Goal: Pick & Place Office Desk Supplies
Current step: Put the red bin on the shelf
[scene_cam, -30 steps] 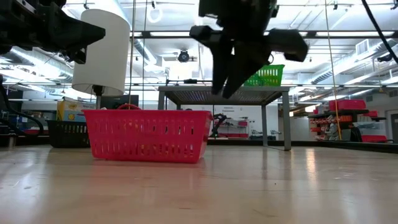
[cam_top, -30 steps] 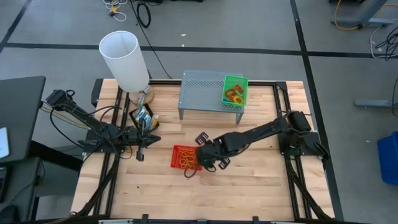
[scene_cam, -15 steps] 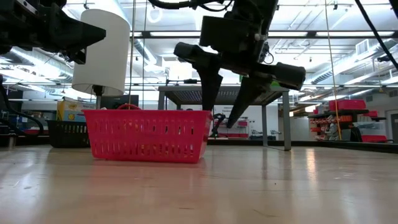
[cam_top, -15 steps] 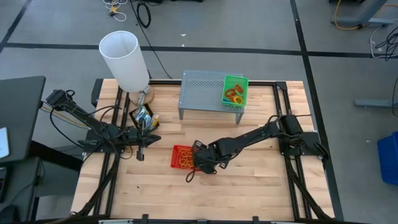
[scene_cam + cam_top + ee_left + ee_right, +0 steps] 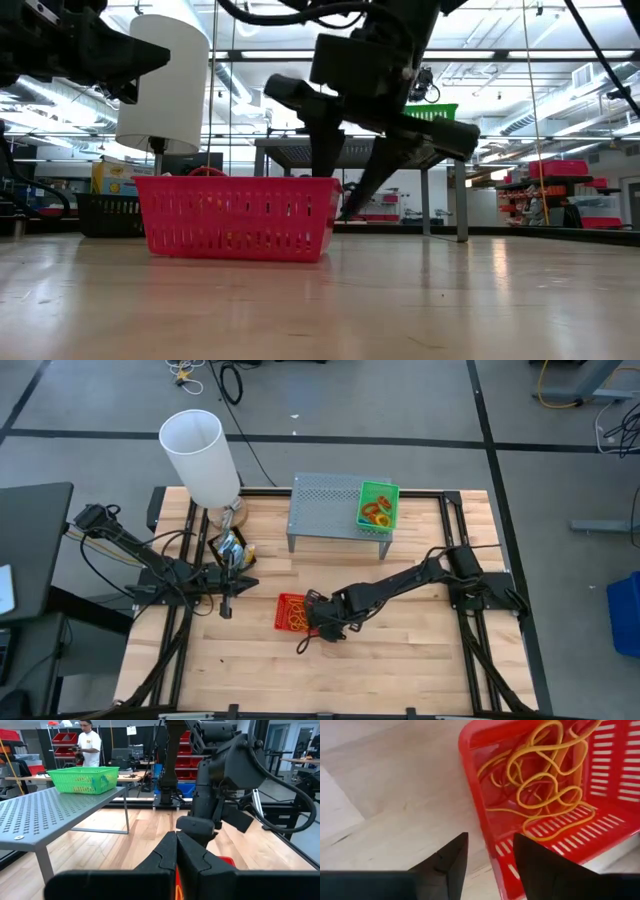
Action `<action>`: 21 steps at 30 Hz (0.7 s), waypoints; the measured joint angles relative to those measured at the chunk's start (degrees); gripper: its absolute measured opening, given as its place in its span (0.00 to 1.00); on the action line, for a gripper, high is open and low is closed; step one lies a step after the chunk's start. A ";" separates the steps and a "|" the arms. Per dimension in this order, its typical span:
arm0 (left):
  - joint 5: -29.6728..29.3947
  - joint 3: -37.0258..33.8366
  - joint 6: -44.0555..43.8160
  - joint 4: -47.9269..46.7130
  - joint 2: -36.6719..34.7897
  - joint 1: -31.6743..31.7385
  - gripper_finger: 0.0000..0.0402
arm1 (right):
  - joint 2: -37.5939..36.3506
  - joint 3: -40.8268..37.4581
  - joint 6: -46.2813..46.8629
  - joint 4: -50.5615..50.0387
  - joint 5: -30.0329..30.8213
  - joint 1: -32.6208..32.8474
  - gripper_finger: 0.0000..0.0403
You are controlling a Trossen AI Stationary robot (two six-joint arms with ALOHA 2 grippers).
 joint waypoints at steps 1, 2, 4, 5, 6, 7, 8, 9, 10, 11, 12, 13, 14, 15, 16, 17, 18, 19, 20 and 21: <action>0.01 0.00 0.00 0.01 0.00 0.00 0.01 | 0.27 0.00 -0.03 0.11 0.01 0.02 0.40; 0.02 0.00 -0.01 -0.01 0.00 0.00 0.01 | 0.58 0.00 -0.17 1.03 0.01 0.02 0.38; 0.00 0.00 -0.02 -0.18 0.01 0.00 0.01 | 0.88 0.00 -0.60 0.63 0.02 0.02 0.33; 0.02 0.00 -0.02 -0.15 0.01 -0.02 0.01 | 0.88 0.00 -1.06 0.71 0.04 0.06 0.29; 0.02 0.00 -0.21 -0.25 -0.01 -0.02 0.01 | 0.87 0.00 -1.39 1.17 0.07 0.16 0.25; 0.02 0.00 -0.28 -0.37 0.01 -0.02 0.01 | 0.84 0.00 -1.70 1.25 0.32 0.23 0.19; 0.01 0.00 -0.36 -0.39 0.00 -0.02 0.01 | 0.84 0.00 -1.90 1.16 0.55 0.37 0.14; 0.01 0.00 -0.37 -0.40 -0.01 -0.02 0.01 | 0.84 0.00 -2.13 1.13 0.86 0.59 0.08; 0.01 0.00 -0.37 -0.50 0.00 0.00 0.01 | 0.84 0.00 -2.07 1.03 1.08 0.81 0.04; 0.02 0.00 -0.37 -0.56 0.01 -0.02 0.01 | 0.81 0.00 -2.43 0.73 1.44 1.12 0.03; 0.00 0.00 -0.37 -0.54 -0.01 -0.02 0.01 | 0.80 0.00 -2.12 0.36 1.44 1.41 0.03; 0.00 0.00 -0.37 -0.54 -0.01 -0.02 0.01 | 0.80 0.00 -1.95 0.19 1.91 1.75 0.03; 0.02 0.00 -0.46 -0.56 0.01 0.00 0.01 | 0.80 0.00 -1.12 0.29 2.13 2.11 0.02; 0.02 0.00 -0.64 -0.56 0.01 -0.02 0.01 | 0.80 0.00 -0.22 0.40 2.51 2.49 0.02; 0.02 0.00 -0.69 -0.55 -0.01 -0.02 0.01 | 0.80 0.00 1.03 0.43 3.28 2.85 0.02; 0.01 0.00 -0.81 -0.56 0.01 -0.01 0.01 | 0.80 0.00 2.46 0.43 4.20 3.19 0.02; 0.02 0.00 -0.86 -0.56 0.00 -0.02 0.01 | 0.80 0.00 3.97 0.43 5.29 3.56 0.02; 0.02 0.00 -0.93 -0.54 -0.01 -0.02 0.01 | 0.80 0.00 5.58 0.43 6.47 3.95 0.02; 0.02 0.00 -1.00 -0.54 -0.01 -0.02 0.01 | 0.80 0.00 7.21 0.49 7.70 4.31 0.02; 0.02 0.00 -1.10 -0.56 0.01 -0.02 0.01 | 0.80 0.00 9.03 0.53 9.04 4.67 0.02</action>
